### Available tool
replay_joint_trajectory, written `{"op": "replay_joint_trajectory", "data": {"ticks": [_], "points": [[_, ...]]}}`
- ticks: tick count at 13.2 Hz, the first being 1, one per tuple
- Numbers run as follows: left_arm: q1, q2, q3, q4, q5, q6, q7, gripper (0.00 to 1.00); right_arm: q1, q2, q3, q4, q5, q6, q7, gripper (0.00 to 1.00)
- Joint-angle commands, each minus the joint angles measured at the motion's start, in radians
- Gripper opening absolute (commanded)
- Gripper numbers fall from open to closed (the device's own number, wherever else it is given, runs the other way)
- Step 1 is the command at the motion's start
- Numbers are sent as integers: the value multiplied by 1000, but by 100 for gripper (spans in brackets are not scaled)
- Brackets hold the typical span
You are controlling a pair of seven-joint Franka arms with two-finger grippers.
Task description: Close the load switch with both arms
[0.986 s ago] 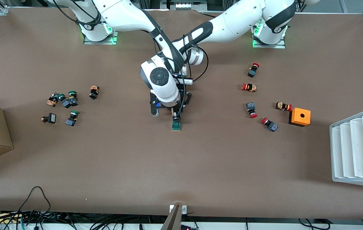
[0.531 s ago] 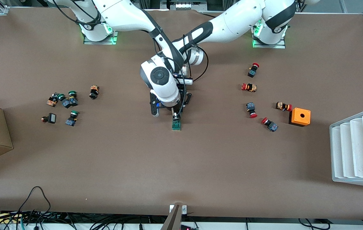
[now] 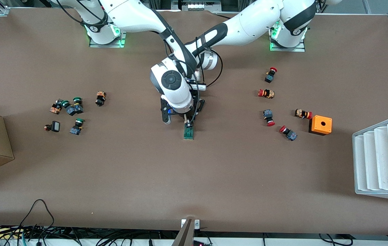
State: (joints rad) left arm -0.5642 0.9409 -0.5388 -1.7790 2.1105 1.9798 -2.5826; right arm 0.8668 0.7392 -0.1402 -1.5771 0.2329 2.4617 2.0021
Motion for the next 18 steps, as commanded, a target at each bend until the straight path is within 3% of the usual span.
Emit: {"op": "replay_joint_trajectory", "data": {"ticks": [1,18], "points": [[-25,16,5,35,26,8,-36,44,0,-32,1,-26,-15,16,-8,29],[-23,16,5,35,25,8,-39,44,-37,-44,-1,-17,-4,-7,-45,24]]}}
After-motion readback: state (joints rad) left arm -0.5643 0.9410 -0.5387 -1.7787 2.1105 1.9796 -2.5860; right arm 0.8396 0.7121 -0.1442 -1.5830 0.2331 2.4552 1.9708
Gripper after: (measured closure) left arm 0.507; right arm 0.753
